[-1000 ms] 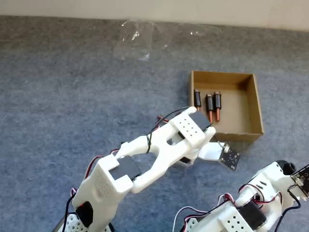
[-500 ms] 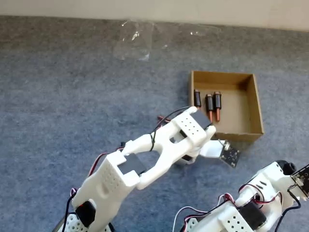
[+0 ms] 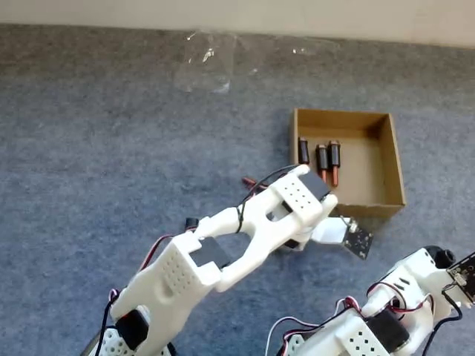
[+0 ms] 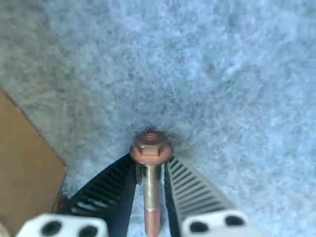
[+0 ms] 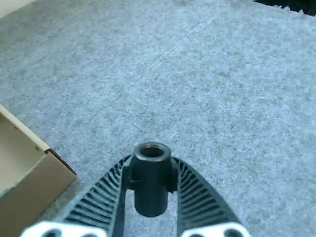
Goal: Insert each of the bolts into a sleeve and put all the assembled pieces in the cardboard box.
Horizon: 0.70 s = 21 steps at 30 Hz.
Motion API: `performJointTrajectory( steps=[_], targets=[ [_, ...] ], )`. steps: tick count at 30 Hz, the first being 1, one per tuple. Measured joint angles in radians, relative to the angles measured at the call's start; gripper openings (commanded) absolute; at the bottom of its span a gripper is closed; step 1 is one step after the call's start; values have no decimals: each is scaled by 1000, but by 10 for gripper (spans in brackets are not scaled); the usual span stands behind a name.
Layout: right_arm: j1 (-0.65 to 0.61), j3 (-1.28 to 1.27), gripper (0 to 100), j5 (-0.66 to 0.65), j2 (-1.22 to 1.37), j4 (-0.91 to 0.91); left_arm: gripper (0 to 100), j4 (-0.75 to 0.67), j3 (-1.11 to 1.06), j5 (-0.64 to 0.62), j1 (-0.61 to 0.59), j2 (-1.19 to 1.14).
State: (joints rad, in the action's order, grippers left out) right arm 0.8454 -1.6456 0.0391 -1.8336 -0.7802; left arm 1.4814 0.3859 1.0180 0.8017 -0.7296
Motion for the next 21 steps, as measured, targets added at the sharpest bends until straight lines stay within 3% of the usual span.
performJointTrajectory(
  steps=[16,21],
  targets=[
    [0,0,5,0,0,0,5,187,132,2,-40,-15],
    [0,0,5,0,0,0,5,203,132,-57,-51,-15]
  ],
)
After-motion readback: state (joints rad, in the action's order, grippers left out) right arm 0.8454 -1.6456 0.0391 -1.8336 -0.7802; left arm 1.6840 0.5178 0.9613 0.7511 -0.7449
